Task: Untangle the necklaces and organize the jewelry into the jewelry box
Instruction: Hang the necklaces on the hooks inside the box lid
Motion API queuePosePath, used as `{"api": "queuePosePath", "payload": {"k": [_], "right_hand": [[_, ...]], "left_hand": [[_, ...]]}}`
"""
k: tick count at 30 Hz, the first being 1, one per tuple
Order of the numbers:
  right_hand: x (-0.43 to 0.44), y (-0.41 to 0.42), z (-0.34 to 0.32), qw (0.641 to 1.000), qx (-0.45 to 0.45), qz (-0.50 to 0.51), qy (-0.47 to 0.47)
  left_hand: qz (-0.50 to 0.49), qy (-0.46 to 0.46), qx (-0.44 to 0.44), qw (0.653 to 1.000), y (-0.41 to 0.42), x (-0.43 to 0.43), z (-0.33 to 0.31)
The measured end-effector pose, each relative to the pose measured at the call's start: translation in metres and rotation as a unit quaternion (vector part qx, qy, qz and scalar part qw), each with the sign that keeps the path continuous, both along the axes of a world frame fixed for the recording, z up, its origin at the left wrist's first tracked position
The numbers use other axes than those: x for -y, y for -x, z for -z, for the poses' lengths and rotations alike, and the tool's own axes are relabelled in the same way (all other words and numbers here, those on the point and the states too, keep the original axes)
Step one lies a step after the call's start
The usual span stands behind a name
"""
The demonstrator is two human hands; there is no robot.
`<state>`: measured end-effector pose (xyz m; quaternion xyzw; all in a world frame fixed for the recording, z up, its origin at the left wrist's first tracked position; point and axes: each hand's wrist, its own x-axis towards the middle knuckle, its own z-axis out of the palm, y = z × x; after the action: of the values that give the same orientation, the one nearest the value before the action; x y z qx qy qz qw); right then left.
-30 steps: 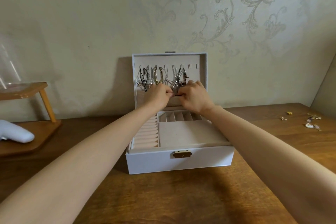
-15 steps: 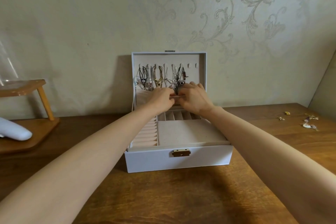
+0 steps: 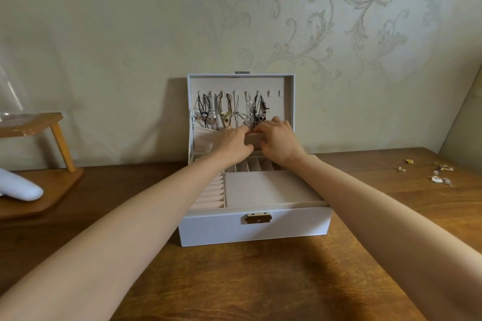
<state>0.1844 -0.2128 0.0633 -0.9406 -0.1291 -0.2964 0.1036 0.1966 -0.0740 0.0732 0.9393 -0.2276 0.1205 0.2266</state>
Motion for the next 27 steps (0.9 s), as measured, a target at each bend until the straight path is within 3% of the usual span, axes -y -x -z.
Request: {"api": "queuePosePath", "payload": {"k": [4,9,17,27], "right_hand": [[0.002,0.005,-0.004,0.996,0.034,-0.008,-0.087],[0.012,0.019,-0.007,0.997,0.048,0.015,-0.058],[0.01,0.065,-0.007,0.997,0.017,0.0,-0.069],[-0.018,0.191,-0.005,0.98,-0.056,-0.16,-0.107]], "left_hand": [[-0.021,0.106,0.043,0.993,0.001,0.0,0.0],[-0.024,0.082,0.129,0.988,0.011,-0.009,-0.005],[0.048,0.047,0.055,0.996,0.063,-0.038,-0.003],[0.132,0.061,-0.031,0.989,0.171,-0.083,0.012]]}}
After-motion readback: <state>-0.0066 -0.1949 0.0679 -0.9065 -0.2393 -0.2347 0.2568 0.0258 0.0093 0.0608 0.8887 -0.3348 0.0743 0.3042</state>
